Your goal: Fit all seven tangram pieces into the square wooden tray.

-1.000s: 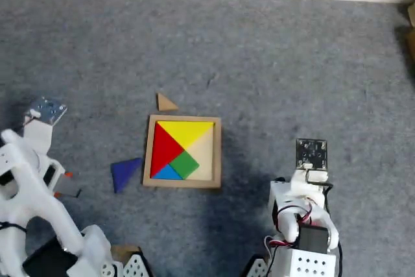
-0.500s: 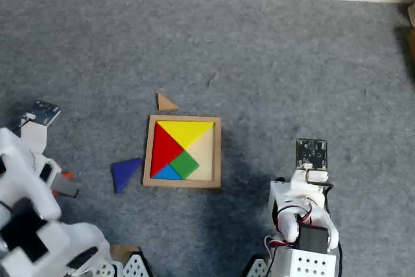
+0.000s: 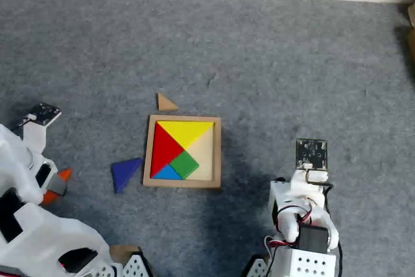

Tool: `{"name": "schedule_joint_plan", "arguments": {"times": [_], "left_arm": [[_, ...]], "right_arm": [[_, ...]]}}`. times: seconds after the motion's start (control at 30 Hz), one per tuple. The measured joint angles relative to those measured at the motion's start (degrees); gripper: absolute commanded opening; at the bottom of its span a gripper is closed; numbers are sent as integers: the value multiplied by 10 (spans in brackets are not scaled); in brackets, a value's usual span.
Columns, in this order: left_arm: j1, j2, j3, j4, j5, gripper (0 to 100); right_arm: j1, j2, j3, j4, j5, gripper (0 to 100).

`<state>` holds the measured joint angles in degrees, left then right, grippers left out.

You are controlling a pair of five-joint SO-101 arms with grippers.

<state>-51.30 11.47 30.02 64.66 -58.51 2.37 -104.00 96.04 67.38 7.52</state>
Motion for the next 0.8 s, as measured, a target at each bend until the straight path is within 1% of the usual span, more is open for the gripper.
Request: {"name": "schedule_joint_plan", "arguments": {"times": [0.07,0.13,0.23,0.27,0.37,0.53,0.67,0.8], "left_arm": [[4,1,-2,8,-2,30],[11,0,-11,33,-3,14],[43,-16,-20,74,-3,11],[55,-27,-17,89,9,11],[104,-67,-11,133,63,11],[195,-177,-11,184,162,11],[291,-247,-11,219,258,11],[403,-265,-11,233,370,13]], "right_arm": [[0,0,0,0,0,270],[0,0,0,0,0,270],[0,0,0,0,0,270],[0,0,0,0,0,270],[0,0,0,0,0,270],[0,0,0,0,0,270],[0,0,0,0,0,270],[0,0,0,0,0,270]]}}
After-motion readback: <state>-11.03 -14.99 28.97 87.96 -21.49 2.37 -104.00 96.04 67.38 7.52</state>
